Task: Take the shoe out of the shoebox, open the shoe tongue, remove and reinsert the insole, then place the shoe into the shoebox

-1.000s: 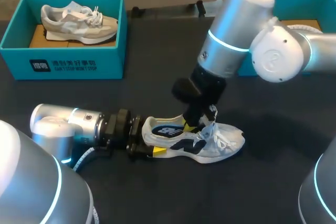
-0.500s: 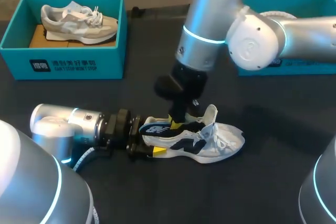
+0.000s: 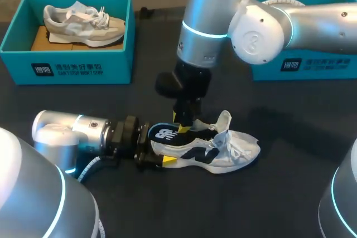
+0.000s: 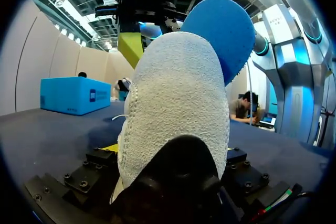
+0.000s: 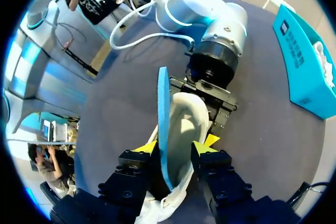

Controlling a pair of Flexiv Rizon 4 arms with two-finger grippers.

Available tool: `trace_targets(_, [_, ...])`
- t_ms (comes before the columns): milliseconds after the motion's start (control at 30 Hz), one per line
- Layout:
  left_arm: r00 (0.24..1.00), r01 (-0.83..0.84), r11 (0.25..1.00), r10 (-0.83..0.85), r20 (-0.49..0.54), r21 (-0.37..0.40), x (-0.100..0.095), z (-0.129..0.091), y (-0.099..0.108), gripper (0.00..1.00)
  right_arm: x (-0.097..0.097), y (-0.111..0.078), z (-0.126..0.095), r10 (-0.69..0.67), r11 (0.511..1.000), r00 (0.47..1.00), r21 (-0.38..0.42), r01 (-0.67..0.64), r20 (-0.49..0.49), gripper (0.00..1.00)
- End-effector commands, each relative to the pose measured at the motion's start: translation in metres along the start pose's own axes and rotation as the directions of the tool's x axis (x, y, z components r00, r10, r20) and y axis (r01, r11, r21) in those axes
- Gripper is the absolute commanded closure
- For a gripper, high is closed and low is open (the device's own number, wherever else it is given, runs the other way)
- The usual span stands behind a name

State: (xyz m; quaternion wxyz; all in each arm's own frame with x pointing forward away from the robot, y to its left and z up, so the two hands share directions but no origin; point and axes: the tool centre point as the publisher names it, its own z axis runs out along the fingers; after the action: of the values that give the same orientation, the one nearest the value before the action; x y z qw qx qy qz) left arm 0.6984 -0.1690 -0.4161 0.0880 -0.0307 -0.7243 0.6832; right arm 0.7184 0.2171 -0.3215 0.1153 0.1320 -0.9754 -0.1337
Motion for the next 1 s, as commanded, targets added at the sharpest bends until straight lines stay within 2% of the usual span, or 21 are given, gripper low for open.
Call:
trace_targets(33, [1.0, 0.0, 1.0, 0.0, 0.001, 0.01, -0.002, -0.001, 0.009, 1.0, 0.015, -0.009, -0.012, 0.023, 1.0, 0.999, -0.02, -0.023, 0.03, 0.6])
trace_targets(267, [1.0, 0.0, 1.0, 0.0, 0.001, 0.01, -0.002, -0.001, 0.009, 1.0, 0.019, -0.013, -0.007, 0.074, 0.994, 0.997, -0.082, -0.072, 0.02, 0.59])
trace_targets(467, [1.0, 0.0, 1.0, 0.0, 0.001, 0.01, -0.002, -0.001, 0.009, 1.0, 0.017, -0.015, -0.002, 0.103, 0.989, 0.994, -0.109, -0.1, 0.021, 0.64])
trace_targets(600, [1.0, 0.0, 1.0, 0.0, 0.001, 0.01, -0.002, -0.001, 0.009, 1.0, 0.015, -0.015, 0.003, 0.121, 0.986, 0.993, -0.116, -0.118, 0.012, 0.81])
trace_targets(633, [1.0, 0.0, 1.0, 0.0, 0.001, 0.01, -0.002, -0.001, 0.009, 1.0, 0.015, -0.015, 0.004, 0.134, 0.983, 0.991, -0.126, -0.131, 0.016, 0.95])
trace_targets(667, [1.0, 0.0, 1.0, 0.0, 0.001, 0.01, -0.002, -0.001, 0.009, 1.0, 0.015, -0.016, 0.004, 0.135, 0.983, 0.991, -0.128, -0.131, 0.017, 1.0])
trace_targets(867, [1.0, 0.0, 1.0, 0.0, 0.001, 0.01, -0.002, -0.001, 0.009, 1.0, 0.018, -0.016, 0.004, 0.142, 0.98, 0.989, -0.142, -0.138, 0.025, 1.0])
trace_targets(900, [1.0, 0.0, 1.0, 0.0, 0.001, 0.01, -0.002, -0.001, 0.009, 1.0, 0.019, -0.016, 0.003, 0.142, 0.98, 0.989, -0.145, -0.137, 0.027, 0.85])
trace_targets(933, [1.0, 0.0, 1.0, 0.0, 0.001, 0.01, -0.002, -0.001, 0.009, 1.0, 0.02, -0.016, 0.003, 0.142, 0.98, 0.989, -0.146, -0.137, 0.028, 0.78])
trace_targets(967, [1.0, 0.0, 1.0, 0.0, 0.001, 0.01, -0.002, -0.001, 0.009, 1.0, 0.02, -0.016, 0.002, 0.141, 0.979, 0.989, -0.152, -0.135, 0.033, 0.64])
trace_targets(1000, [1.0, 0.0, 1.0, 0.0, 0.001, 0.01, -0.002, -0.001, 0.009, 1.0, 0.021, -0.016, 0.002, 0.141, 0.979, 0.989, -0.156, -0.134, 0.034, 0.6])
